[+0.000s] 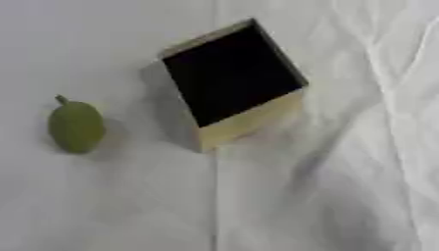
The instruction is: Pick up objects on the table and place them in the box.
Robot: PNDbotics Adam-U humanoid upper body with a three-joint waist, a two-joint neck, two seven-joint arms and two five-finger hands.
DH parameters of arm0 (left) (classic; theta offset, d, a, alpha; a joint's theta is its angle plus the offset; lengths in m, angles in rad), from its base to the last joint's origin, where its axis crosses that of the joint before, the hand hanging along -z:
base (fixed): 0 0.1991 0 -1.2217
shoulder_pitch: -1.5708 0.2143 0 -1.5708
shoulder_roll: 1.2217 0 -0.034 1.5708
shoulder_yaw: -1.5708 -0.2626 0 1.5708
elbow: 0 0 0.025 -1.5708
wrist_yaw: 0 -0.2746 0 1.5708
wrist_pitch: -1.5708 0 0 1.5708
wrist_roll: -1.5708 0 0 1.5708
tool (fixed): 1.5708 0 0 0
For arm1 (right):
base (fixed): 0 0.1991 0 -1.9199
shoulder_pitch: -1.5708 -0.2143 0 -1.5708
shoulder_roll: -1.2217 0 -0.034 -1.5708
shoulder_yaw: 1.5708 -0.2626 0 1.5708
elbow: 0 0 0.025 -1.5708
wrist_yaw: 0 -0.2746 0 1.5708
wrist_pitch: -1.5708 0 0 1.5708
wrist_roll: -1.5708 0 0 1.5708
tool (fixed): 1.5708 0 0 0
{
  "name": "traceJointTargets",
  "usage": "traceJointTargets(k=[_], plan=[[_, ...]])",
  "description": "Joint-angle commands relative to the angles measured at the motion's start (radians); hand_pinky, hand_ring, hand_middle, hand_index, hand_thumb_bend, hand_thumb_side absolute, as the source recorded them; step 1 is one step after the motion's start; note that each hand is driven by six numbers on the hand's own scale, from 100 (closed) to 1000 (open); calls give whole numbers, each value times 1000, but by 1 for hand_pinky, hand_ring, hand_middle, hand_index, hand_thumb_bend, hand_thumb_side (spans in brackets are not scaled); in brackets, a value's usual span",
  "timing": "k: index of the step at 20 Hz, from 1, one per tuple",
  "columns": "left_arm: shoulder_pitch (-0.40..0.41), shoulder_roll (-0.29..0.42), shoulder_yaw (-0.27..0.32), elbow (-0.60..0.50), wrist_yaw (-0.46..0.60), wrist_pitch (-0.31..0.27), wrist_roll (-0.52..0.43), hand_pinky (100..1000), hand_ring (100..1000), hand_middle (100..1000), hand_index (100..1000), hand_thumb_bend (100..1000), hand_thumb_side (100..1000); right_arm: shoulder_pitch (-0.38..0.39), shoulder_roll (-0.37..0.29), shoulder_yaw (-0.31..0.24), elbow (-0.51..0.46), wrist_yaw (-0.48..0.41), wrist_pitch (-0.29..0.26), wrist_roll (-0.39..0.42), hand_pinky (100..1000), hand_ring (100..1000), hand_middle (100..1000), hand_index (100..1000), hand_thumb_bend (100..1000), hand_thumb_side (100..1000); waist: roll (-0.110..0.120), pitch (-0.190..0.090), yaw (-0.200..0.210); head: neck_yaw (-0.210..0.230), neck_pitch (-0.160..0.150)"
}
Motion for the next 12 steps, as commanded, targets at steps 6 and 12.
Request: traceJointTargets(k=[6,12], plan=[[-16,26,5,-20,-20,5,-5,689,850,731,835,480,363,-9,-27,-13,-21,5,2,-9,855,867,657,757,100,452,5,-23,-8,-24,-5],[70,116,-4,-20,-73,4,-21,686,847,730,836,459,375,-9,-48,-22,-21,20,9,-16,853,864,658,758,100,438,14,-23,6,-56,3]])
